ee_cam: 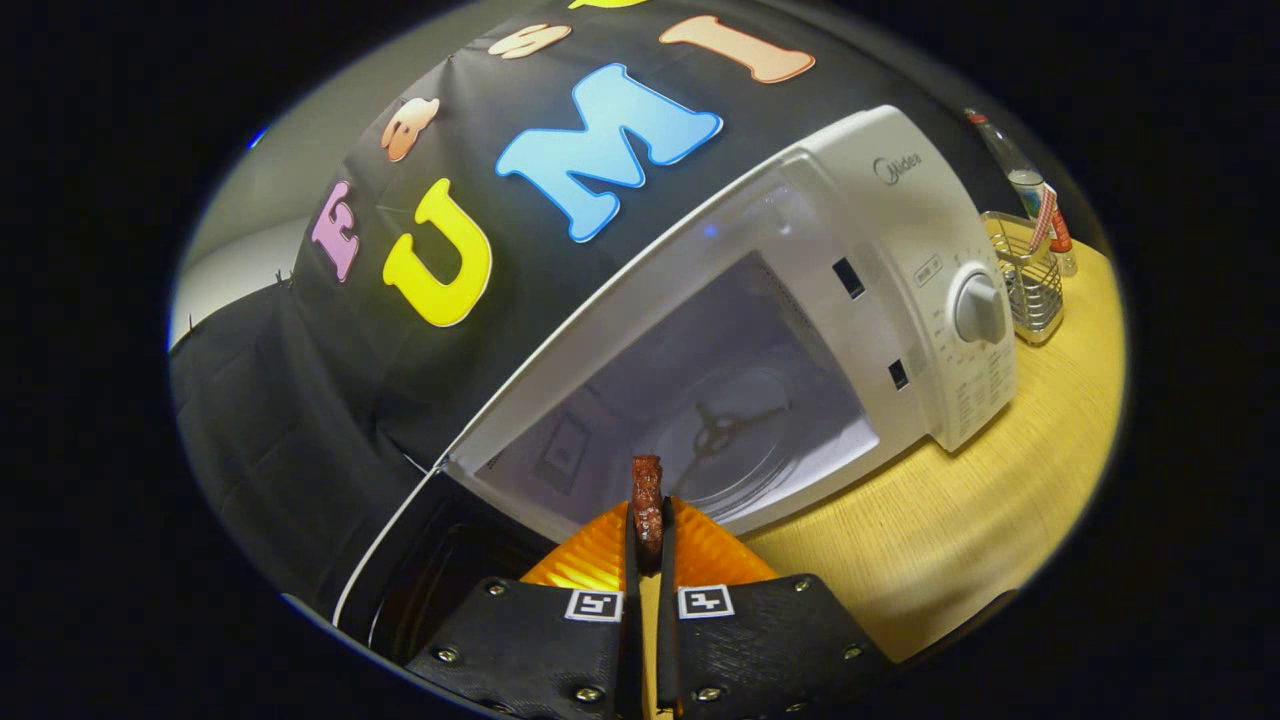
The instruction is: Open the microwave, put the food inside, and close the microwave door.
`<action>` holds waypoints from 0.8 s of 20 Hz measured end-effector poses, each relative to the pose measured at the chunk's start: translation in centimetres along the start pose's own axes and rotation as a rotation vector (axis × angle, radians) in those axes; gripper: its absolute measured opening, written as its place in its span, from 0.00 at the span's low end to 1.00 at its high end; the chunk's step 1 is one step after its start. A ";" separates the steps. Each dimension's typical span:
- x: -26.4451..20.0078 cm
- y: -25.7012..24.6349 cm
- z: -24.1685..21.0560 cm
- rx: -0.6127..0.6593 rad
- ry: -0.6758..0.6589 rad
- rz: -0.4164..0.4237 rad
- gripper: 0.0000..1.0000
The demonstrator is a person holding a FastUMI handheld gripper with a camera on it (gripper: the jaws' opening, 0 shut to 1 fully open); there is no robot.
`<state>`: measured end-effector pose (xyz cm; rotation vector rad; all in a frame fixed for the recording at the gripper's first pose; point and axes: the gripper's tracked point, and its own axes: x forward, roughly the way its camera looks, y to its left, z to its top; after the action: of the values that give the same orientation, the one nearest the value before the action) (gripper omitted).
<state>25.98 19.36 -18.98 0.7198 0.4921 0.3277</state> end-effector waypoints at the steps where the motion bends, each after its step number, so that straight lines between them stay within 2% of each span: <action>1: 0.8 -0.2 -0.1 0.002 -0.007 -0.004 0.06; 12: 6.4 -2.6 0.6 0.053 -0.030 -0.059 0.06; 16: 7.4 -3.3 0.8 0.009 -0.040 -0.091 0.07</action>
<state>32.94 19.94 -23.07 0.7088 0.4869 0.2251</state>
